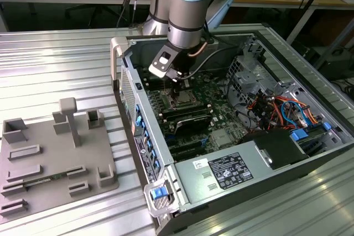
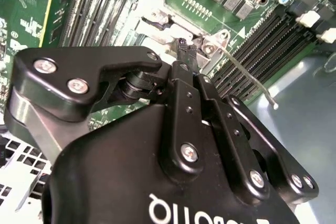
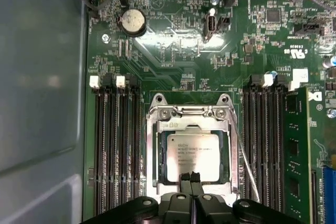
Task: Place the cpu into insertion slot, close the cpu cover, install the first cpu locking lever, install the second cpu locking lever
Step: 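Close the cpu cover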
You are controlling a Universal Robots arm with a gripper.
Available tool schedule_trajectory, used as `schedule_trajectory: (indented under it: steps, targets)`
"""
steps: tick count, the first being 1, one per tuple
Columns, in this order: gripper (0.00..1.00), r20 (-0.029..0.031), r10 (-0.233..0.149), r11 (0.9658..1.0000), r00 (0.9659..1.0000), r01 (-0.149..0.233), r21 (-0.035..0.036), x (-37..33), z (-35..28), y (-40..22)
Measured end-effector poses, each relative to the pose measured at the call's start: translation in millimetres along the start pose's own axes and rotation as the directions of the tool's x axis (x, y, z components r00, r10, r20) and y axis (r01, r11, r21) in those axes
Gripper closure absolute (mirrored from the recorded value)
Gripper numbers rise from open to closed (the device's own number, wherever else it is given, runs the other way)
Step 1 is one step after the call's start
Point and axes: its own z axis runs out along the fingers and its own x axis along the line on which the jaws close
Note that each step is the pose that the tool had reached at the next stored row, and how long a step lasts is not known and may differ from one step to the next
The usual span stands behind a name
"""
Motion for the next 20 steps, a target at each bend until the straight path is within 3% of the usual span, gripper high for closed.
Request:
schedule_trajectory:
  steps: [3, 10, 16, 18, 20]
  targets:
    - [0.89, 0.0002, 0.0, 1.0, 1.0, 0.0, 0.0001, 0.1, 2.9, -0.5]
    - [0.89, 0.0, 0.0, 1.0, 1.0, 0.0, 0.0, -0.2, -4.1, 0.0]
    - [0.89, 0.0001, 0.0, 1.0, 1.0, 0.0, 0.0001, -0.3, -4.3, 0.4]
    - [0.89, 0.0001, 0.0, 1.0, 1.0, 0.0, 0.0002, -0.3, -4.2, 2.7]
    - [0.89, 0.0001, 0.0, 1.0, 1.0, 0.0, 0.0, -0.3, -3.7, 8.9]
